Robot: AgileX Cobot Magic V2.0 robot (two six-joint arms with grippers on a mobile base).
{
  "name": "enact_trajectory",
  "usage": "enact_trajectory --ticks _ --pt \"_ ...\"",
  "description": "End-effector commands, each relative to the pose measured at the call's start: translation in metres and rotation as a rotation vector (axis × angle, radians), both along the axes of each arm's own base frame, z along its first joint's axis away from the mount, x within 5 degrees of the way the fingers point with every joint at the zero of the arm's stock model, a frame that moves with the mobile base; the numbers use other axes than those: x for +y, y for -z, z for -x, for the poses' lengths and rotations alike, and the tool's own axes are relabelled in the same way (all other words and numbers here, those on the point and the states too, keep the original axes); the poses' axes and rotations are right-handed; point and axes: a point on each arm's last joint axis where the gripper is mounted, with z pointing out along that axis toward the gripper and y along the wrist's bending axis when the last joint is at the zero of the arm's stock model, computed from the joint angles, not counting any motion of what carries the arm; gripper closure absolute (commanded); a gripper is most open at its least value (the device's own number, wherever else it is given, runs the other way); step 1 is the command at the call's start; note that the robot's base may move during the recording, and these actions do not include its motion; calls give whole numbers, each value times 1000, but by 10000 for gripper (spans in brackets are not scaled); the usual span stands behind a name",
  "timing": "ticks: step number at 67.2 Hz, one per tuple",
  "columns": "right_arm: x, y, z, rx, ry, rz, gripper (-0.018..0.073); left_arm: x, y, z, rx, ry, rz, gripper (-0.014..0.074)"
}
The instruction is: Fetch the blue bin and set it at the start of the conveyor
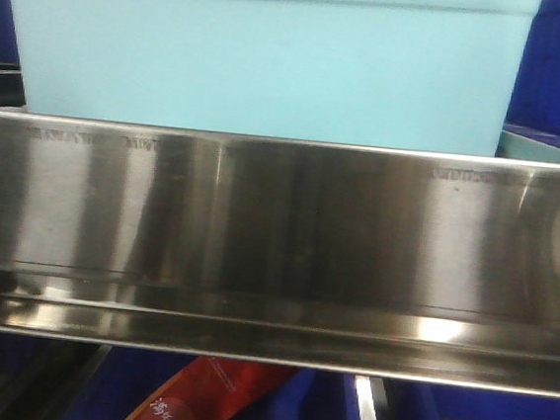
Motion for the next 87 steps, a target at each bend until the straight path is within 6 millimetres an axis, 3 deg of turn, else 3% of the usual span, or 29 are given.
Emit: enact_trajectory --ticks 1,58,71,76,87 --pt "0 -3 0 -27 0 8 721 0 -3 1 -24 8 6 707" --pt "0 -5 1 -54 2 12 721 0 -6 1 -52 9 14 707" --pt "0 -11 1 -116 5 -12 721 0 -12 2 -127 9 27 707" --pt "1 -34 6 -135 -8 -49 721 0 -24 5 -146 10 69 707" --pt "10 -97 32 -128 -50 -40 721 0 -74 21 -157 21 67 707"
